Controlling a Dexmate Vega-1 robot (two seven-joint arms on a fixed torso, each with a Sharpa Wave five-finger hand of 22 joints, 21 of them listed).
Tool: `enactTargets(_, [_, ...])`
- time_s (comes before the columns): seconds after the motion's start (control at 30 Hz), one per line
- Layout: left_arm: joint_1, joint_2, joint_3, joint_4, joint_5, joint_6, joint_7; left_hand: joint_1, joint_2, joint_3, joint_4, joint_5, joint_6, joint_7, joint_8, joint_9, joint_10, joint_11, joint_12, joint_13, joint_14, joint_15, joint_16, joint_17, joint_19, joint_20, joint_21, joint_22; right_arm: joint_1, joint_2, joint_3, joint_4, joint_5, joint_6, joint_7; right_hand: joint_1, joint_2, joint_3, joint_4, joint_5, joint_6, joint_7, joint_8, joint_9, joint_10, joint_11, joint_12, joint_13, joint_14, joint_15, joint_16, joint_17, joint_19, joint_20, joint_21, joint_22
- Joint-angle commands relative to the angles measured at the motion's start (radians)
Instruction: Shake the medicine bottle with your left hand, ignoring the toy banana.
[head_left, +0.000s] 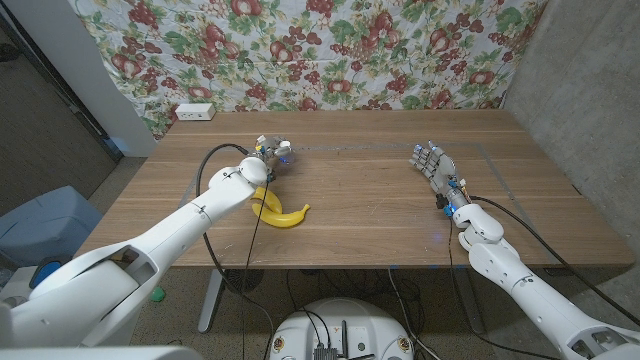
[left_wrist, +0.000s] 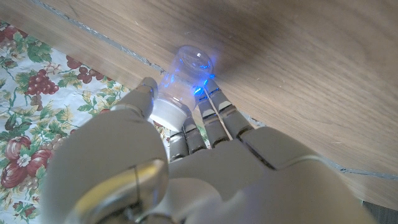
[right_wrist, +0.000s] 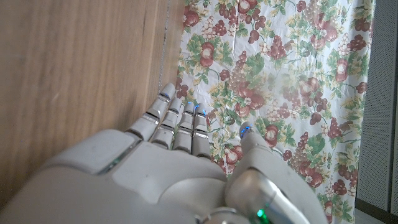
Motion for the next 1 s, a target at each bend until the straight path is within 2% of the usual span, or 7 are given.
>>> enactTargets(0.03, [-0.006, -0.010, -0.009, 0.015, -0.015, -0.017, 0.000, 0.014, 0.048, 0.030, -0.002, 0.003, 0.062, 0.009, 0.017, 0.007, 0.068, -0.007, 0.016, 0.004, 0.103, -0.181, 0.017, 0.005, 0.031, -0.070, 0.020, 0.005, 0.000, 0.003, 0.000, 0.007, -0.001, 0.005, 0.003, -0.007, -0.006, -0.001, 0.002, -0.003, 0.006, 0.005, -0.001, 0.002, 0.004, 0.006, -0.003, 0.005, 0.008, 0.004, -0.004, 0.003, 0.005, 0.002, -0.003, 0.002])
enactTargets(0.27, [0.007, -0.018, -0.023, 0.030, -0.021, -0.065, 0.027, 0.065, 0.073, 0.077, -0.010, 0.001, 0.165, 0.013, 0.035, 0.012, 0.191, -0.014, 0.032, 0.005, 0.266, -0.193, 0.042, 0.019, 0.105, -0.110, 0.075, 0.016, 0.002, 0.003, 0.000, 0.006, -0.002, 0.004, -0.001, -0.010, -0.007, -0.002, 0.003, -0.003, 0.006, 0.006, -0.001, 0.002, 0.005, 0.005, -0.004, 0.005, 0.009, 0.004, -0.005, 0.002, 0.006, 0.002, -0.004, 0.002])
enactTargets(0.37, [0.018, -0.028, -0.033, 0.035, -0.020, -0.085, 0.061, 0.097, 0.071, 0.092, -0.009, -0.004, 0.234, 0.019, 0.052, 0.016, 0.298, -0.021, 0.052, 0.007, 0.344, -0.195, 0.056, 0.026, 0.140, -0.129, 0.116, 0.029, 0.005, 0.002, -0.001, 0.007, -0.003, 0.003, -0.001, -0.012, -0.006, -0.003, 0.003, -0.003, 0.006, 0.006, -0.002, 0.002, 0.005, 0.006, -0.004, 0.005, 0.010, 0.005, -0.005, 0.001, 0.006, 0.002, -0.005, 0.002])
enactTargets(0.43, [0.024, -0.033, -0.039, 0.040, -0.017, -0.105, 0.082, 0.126, 0.070, 0.096, -0.013, -0.008, 0.303, 0.015, 0.071, 0.021, 0.368, -0.039, 0.059, 0.009, 0.417, -0.195, 0.072, 0.032, 0.162, -0.144, 0.156, 0.042, 0.005, 0.004, 0.000, 0.007, -0.003, 0.002, -0.003, -0.013, -0.006, -0.003, 0.002, -0.003, 0.006, 0.006, -0.002, 0.002, 0.006, 0.007, -0.004, 0.005, 0.010, 0.003, -0.006, 0.001, 0.006, 0.002, -0.006, 0.002])
enactTargets(0.53, [0.030, -0.035, -0.040, 0.044, -0.008, -0.123, 0.100, 0.191, 0.063, 0.098, -0.024, -0.014, 0.409, 0.010, 0.104, 0.027, 0.480, -0.035, 0.070, 0.011, 0.547, -0.195, 0.107, 0.039, 0.172, -0.159, 0.217, 0.066, 0.006, 0.002, -0.001, 0.009, -0.005, 0.003, -0.002, -0.013, -0.005, -0.003, 0.002, -0.003, 0.006, 0.006, -0.002, 0.002, 0.005, 0.005, -0.004, 0.005, 0.010, 0.004, -0.006, 0.000, 0.006, 0.002, -0.007, 0.002])
enactTargets(0.67, [0.037, -0.044, -0.044, 0.047, 0.004, -0.134, 0.135, 0.270, 0.040, 0.086, -0.038, -0.015, 0.459, 0.008, 0.117, 0.031, 0.576, -0.044, 0.079, 0.012, 0.644, -0.195, 0.133, 0.044, 0.191, -0.167, 0.282, 0.089, 0.005, 0.002, 0.000, 0.008, -0.004, 0.003, -0.004, -0.014, -0.005, -0.003, 0.001, -0.003, 0.007, 0.006, -0.002, 0.002, 0.004, 0.003, -0.005, 0.005, 0.010, 0.004, -0.006, 0.000, 0.007, 0.002, -0.008, 0.002])
enactTargets(1.0, [0.062, -0.057, -0.061, 0.049, 0.018, -0.191, 0.195, 0.373, 0.006, 0.037, -0.036, -0.016, 0.535, 0.016, 0.133, 0.033, 0.690, -0.037, 0.105, 0.031, 0.688, -0.194, 0.153, 0.064, 0.237, -0.175, 0.387, 0.135, -0.001, -0.001, 0.003, 0.003, -0.004, 0.006, -0.005, -0.014, -0.004, -0.003, 0.000, -0.003, 0.006, 0.006, -0.002, 0.002, 0.005, 0.005, -0.006, 0.005, 0.009, 0.002, -0.008, -0.001, 0.007, 0.001, -0.010, 0.002])
